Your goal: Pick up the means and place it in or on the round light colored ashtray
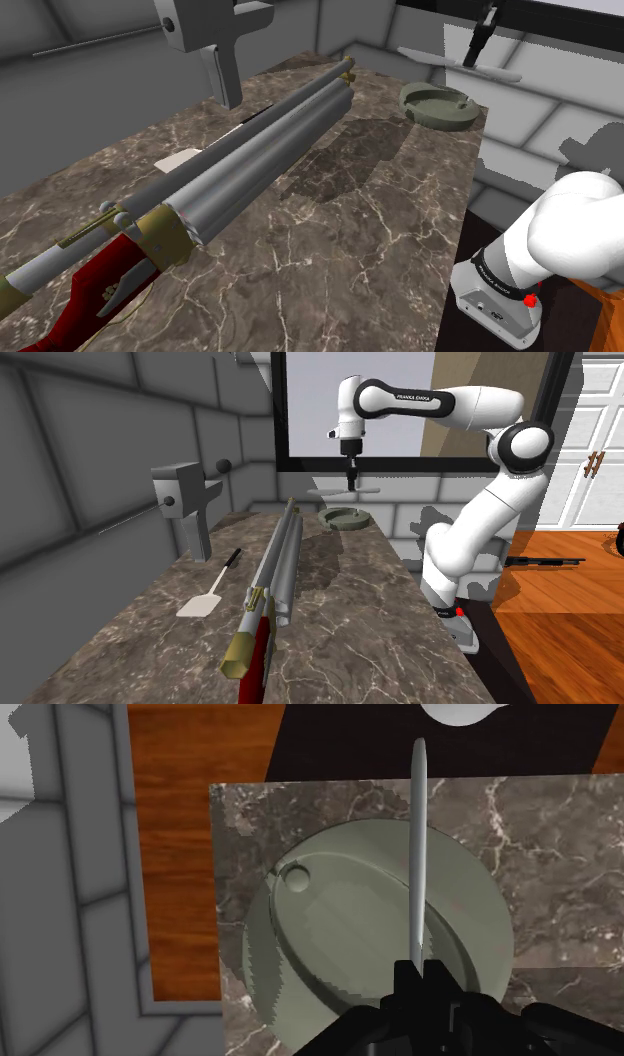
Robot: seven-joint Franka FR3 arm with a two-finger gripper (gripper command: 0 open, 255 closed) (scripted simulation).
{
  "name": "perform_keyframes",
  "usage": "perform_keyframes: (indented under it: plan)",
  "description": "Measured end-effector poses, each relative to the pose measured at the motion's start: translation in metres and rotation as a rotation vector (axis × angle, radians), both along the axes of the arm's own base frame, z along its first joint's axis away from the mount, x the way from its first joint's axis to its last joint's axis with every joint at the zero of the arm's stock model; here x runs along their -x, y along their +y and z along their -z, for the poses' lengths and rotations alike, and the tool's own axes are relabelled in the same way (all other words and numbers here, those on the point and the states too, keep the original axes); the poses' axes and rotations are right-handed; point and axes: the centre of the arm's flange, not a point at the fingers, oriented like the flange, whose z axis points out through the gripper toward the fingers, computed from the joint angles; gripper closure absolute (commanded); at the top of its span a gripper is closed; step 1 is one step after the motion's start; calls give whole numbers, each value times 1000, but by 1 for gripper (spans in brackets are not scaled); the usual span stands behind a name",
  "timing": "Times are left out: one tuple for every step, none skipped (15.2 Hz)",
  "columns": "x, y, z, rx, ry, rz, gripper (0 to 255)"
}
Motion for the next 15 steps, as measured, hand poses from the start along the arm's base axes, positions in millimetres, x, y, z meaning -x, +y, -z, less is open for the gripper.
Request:
perform_keyframes:
  plan:
    - [1,1,4,0,0,0,255]
    - [2,0,9,0,0,0,255]
    - [2,0,15,0,0,0,255]
    - [0,-1,22,0,0,0,255]
    - [0,-1,27,0,0,0,255]
    - [0,-1,32,0,0,0,255]
    - [0,0,37,0,0,0,255]
    - [1,0,42,0,0,0,255]
    - [1,-1,47,0,0,0,255]
    - [1,-2,52,0,0,0,255]
    - [1,-1,58,0,0,0,255]
    - [2,-2,63,0,0,0,255]
    - [1,-1,67,0,0,0,255]
    - [1,-1,70,0,0,0,255]
    - [1,0,71,0,0,0,255]
